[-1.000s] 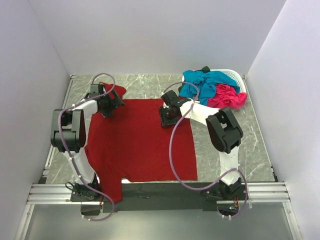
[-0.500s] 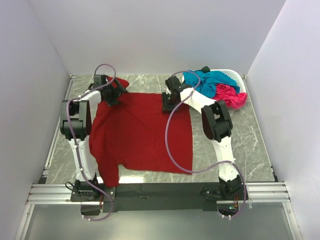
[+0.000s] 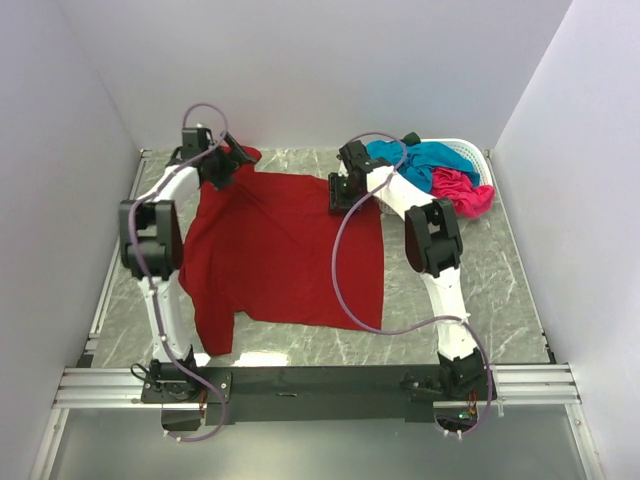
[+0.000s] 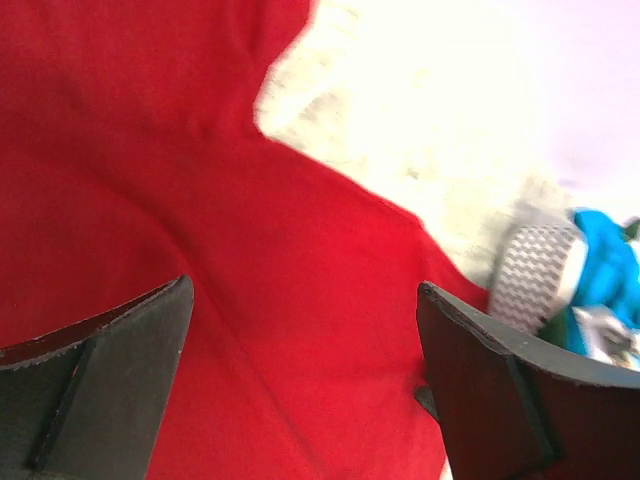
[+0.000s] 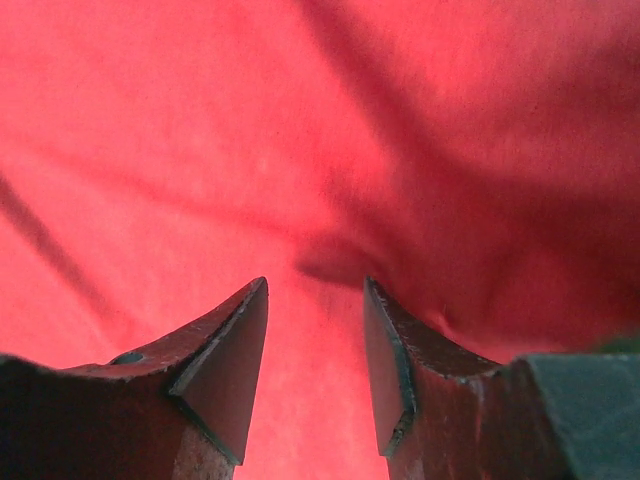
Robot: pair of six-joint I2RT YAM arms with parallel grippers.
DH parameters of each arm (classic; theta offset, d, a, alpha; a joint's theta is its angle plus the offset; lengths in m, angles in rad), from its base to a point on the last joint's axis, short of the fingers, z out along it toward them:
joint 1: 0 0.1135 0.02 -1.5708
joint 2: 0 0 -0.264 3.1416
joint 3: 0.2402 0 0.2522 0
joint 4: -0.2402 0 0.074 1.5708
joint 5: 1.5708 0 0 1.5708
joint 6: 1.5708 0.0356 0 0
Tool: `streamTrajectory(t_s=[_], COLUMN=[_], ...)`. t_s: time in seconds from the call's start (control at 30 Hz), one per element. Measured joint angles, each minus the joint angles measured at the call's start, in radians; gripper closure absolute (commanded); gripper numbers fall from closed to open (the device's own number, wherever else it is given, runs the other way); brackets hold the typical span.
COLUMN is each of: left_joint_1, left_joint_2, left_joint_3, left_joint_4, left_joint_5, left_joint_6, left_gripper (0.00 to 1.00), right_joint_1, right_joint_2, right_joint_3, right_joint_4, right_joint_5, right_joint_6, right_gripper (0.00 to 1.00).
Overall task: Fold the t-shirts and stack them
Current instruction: Flatten the tshirt out
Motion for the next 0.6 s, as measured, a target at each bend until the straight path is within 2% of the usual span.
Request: streamTrajectory(t_s=[0.17,0.27,0.33,0.43,0.6], left_joint_1=[0.04,0.122,0.197,0.278,0.282], left_joint_2=[-0.341,-0.559,-0.656,-0.694,-0.626], left_joint_3=[-0.225,-0.384,-0.481,-0.584,-0.621], left_joint_4=[-0.033,-0.051,-0.054,-0.088,-0.18], left_joint_5=[-0.099,-0.183,-0.231,-0.317,-0.397], left_joint_6=[0.02,0.029,0.037,0.06,0.116], left_gripper=[0.01,0.01,0.06,0.13,0.25], right_joint_1=[0.003,0.011,0.023,0.048,0.082], right_joint_2=[-0.146,-0.269,-0.343,-0.44,-0.502], right_joint_3=[-0.145,-0.24,-0.297,-0.387,-0.491], right_joint_4=[0.013,0.032,0.057,0.084,0.109], right_joint_5=[-0.005,-0.006,-0.009,-0.017,-0.029], right_joint_6=[-0.006,-0.002,0.003,0.014,0.027], right_gripper=[0.5,0.5,0.5,0.5,0.5])
